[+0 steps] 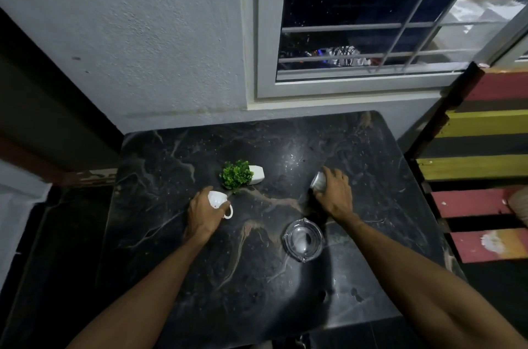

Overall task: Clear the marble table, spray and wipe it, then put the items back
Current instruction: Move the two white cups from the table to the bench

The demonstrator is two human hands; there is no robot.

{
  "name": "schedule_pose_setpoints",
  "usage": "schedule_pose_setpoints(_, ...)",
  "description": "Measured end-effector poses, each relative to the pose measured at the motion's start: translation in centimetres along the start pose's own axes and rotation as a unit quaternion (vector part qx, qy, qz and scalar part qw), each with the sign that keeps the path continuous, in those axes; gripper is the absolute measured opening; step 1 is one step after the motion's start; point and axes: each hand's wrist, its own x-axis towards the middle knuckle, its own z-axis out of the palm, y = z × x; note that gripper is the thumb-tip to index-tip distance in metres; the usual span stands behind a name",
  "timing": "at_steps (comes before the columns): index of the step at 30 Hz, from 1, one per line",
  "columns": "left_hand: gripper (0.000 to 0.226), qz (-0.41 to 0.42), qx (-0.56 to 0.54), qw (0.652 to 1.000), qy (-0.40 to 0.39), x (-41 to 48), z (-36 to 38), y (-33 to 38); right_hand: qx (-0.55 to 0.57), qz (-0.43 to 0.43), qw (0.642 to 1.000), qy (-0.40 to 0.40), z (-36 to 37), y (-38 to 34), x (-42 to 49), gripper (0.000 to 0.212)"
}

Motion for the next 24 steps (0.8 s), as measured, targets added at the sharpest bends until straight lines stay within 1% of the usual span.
schedule_pose_setpoints(3, 0.068, -0.001, -0.014, 1.000, 0.000, 0.0, -0.2, -0.2, -0.033, -0.024, 0.999, -0.013, 0.2, 0.4, 0.8, 0.066)
schedule_pose_setpoints(6, 0.066, 0.012, -0.034, 0.999, 0.016, -0.8, -0.2, 0.1, -0.028, -0.043, 0.999, -0.008, 0.1, 0.8, 0.9, 0.063)
schedule_pose_setpoints(9, 0.069, 0.049, -0.078, 0.995, 0.042, -2.5, 0.4, 0.9, 0.017, -0.038, 0.999, 0.010, -0.2, 0.7, 0.3, 0.061)
schedule_pose_setpoints(12, 0.079, 0.081, -0.138, 0.986, 0.040, -3.9, 1.4, 3.2, 0.085, -0.032, 0.995, 0.050, -0.8, 0.6, -0.6, 0.055)
schedule_pose_setpoints(14, 0.078, 0.092, -0.177, 0.979, 0.026, -4.8, 2.1, 5.4, 0.124, -0.032, 0.989, 0.072, -1.6, 0.9, -1.4, 0.056)
schedule_pose_setpoints(17, 0.060, 0.081, -0.243, 0.967, -0.009, -5.6, 3.5, 8.7, 0.187, -0.040, 0.977, 0.094, -3.1, 1.8, -2.2, 0.066)
schedule_pose_setpoints(19, 0.051, 0.093, -0.271, 0.957, -0.037, -6.3, 4.9, 11.1, 0.227, -0.045, 0.967, 0.105, -4.4, 3.2, -2.8, 0.072)
schedule_pose_setpoints(21, 0.051, 0.119, -0.283, 0.950, -0.062, -7.0, 6.6, 13.9, 0.260, -0.046, 0.956, 0.126, -6.0, 4.9, -3.3, 0.069)
schedule_pose_setpoints(24, 0.064, 0.150, -0.290, 0.941, -0.089, -8.3, 9.8, 18.6, 0.291, -0.048, 0.941, 0.163, -8.5, 8.6, -3.7, 0.064)
